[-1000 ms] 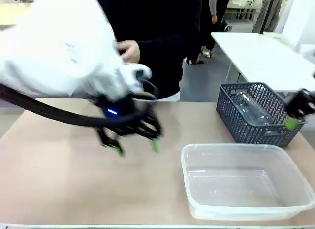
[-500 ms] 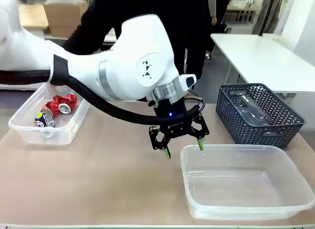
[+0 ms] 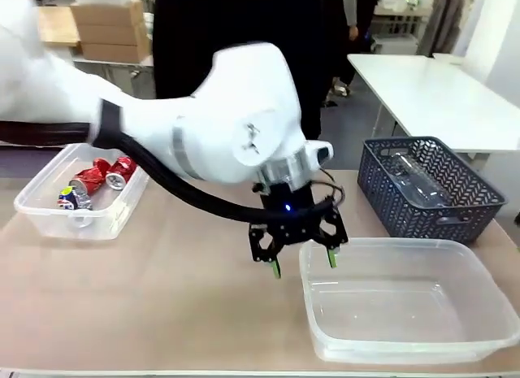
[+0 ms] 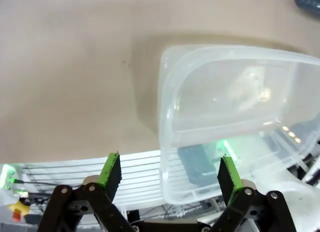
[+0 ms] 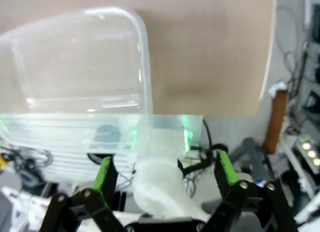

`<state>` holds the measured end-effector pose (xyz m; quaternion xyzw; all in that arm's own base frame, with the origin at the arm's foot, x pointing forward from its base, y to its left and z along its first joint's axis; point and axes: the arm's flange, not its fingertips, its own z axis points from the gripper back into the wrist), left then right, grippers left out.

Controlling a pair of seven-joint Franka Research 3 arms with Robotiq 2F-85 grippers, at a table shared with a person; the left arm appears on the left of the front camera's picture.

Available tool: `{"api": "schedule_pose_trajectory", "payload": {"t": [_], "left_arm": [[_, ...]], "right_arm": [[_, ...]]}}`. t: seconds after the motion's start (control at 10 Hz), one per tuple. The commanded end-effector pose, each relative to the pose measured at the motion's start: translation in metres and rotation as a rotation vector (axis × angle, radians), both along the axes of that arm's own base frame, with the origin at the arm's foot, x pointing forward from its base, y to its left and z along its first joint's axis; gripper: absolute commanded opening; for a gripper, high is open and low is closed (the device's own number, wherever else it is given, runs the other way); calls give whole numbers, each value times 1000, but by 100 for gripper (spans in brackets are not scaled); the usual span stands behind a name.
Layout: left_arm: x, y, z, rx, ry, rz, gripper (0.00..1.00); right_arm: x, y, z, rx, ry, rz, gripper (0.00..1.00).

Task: Sort the waste into each basket.
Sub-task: Pick up the Organizing box on the right side of the table and lift it.

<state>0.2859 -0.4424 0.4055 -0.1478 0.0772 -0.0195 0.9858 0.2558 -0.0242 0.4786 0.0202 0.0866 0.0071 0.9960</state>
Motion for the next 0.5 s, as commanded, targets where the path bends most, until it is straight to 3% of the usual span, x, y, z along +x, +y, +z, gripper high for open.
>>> {"api": "schedule_pose_trajectory", "payload": {"t": [0.0, 0.2, 0.4], "left_arm": [[2, -24, -9, 96, 16, -6, 100], [11, -35, -19, 127, 22, -6, 100], [19, -38, -28, 116, 54, -18, 100]], "right_arm": [[12, -10, -68, 77, 97, 30, 100], [7, -10, -116, 91, 167, 24, 100], [-2, -2, -141, 111, 192, 6, 100]]}}
